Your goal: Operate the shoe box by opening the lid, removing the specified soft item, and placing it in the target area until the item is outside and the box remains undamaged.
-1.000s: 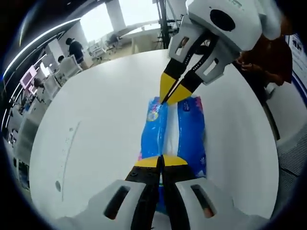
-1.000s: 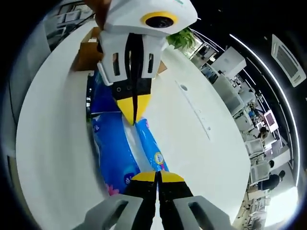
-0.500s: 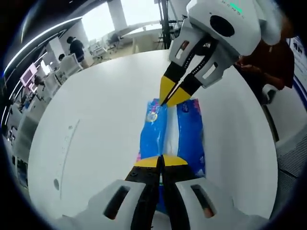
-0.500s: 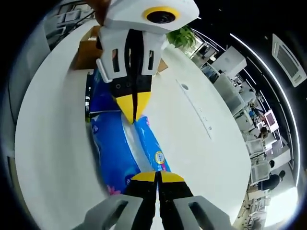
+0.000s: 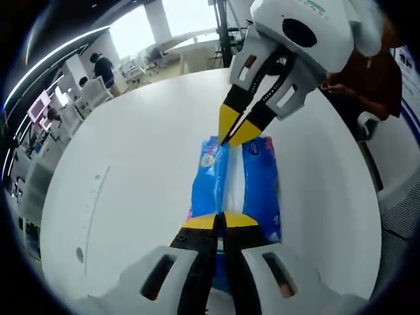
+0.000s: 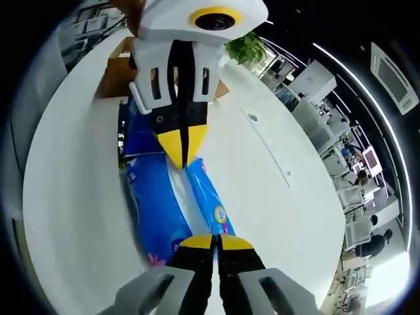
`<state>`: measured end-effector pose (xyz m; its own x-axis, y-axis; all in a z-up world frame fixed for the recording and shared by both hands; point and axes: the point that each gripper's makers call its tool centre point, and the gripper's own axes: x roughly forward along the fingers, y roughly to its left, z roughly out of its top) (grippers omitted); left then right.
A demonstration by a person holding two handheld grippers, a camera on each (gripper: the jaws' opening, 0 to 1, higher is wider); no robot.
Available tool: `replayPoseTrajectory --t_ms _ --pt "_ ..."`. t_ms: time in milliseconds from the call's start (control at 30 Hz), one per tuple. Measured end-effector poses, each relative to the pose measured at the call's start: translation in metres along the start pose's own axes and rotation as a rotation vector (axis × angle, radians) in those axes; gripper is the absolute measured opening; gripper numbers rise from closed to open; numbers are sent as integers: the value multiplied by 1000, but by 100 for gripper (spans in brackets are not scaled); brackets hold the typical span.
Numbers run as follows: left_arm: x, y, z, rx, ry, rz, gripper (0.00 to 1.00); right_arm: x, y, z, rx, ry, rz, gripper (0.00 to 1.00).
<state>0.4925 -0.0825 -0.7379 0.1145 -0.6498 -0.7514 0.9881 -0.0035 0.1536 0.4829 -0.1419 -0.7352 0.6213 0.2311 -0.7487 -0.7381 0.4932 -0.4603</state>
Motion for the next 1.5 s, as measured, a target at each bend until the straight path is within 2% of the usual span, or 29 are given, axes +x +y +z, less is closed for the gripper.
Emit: replayPoseTrajectory --t_ms 333,433,533,767,1100,1267,1433,1500 --pt "-9 -2 8 0 -31 5 7 -8 0 13 40 -31 7 3" --pt "-13 -2 10 -2 -36 6 9 -12 0 18 63 -44 9 8" --pt "-18 -1 12 -1 -38 6 11 -17 1 24 105 -68 16 18" --pt "-33 -2 19 -8 -57 8 13 -27 4 32 149 -75 32 28" --pt "-63 -7 27 -16 -79 11 19 -48 3 44 207 -77 27 30" --pt "-80 -10 30 -38 -103 12 20 -58 2 50 227 -83 18 37" --pt "-95 -12 28 -49 -107 16 25 -67 2 55 227 -79 9 43" --pt "-102 -10 26 -66 -110 25 27 -71 1 59 259 -89 14 45"
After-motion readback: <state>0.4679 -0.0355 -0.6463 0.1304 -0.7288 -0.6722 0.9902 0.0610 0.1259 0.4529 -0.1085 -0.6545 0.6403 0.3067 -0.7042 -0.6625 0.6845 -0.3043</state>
